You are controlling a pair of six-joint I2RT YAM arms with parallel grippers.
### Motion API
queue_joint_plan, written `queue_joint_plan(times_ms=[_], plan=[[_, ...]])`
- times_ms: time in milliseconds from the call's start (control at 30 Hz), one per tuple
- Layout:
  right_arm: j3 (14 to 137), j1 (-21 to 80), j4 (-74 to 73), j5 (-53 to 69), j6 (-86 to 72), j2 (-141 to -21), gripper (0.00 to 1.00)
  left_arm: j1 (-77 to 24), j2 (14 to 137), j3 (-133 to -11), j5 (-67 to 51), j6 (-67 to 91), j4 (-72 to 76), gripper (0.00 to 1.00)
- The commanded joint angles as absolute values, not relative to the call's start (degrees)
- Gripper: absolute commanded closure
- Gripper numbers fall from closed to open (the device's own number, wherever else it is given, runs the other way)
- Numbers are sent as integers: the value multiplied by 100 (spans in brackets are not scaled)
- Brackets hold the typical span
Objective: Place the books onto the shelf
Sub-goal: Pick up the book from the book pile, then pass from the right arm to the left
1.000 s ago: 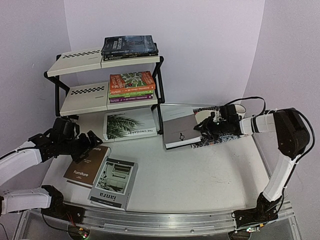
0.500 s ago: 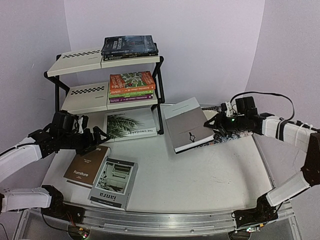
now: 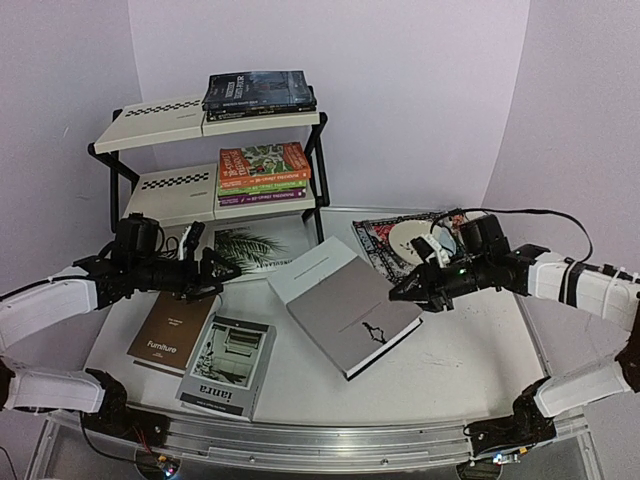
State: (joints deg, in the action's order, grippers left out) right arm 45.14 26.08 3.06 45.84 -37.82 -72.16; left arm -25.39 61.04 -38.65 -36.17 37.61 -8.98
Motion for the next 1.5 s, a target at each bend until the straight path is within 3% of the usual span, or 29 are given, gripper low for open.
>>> queue_joint_plan(times_ms=[0,367,833,900,1133,1267,1467], plan=[[4579,3151,536,5366,-3376,-7339,70,-2345,6158,-4087,-4514,3549,-677,0],[5097,3692,705,5774,-3071,-7826,69,-2252,5942,-3739,-5668,3680,-387,0],[5913,3902,888,6156,-3028,-8338,68,-2250,6133,-3567,-5905,3898,-235,1],[6017,3902,888,6198,-2998,-8428,68,-2250,6143,-3572,-6012,3943,-165,6],[6285,3911,879,6252,-2805,-8855,63,-2250,6151,-3503,-6180,4073,-50,49],[6411,3901,869,6177,-2724,-9099,58,-2250,6118,-3449,-6202,4139,-23,55],[6684,3739,439,5391,-2483,-9365,19,-2250,6013,-3375,-6065,4202,-25,59]])
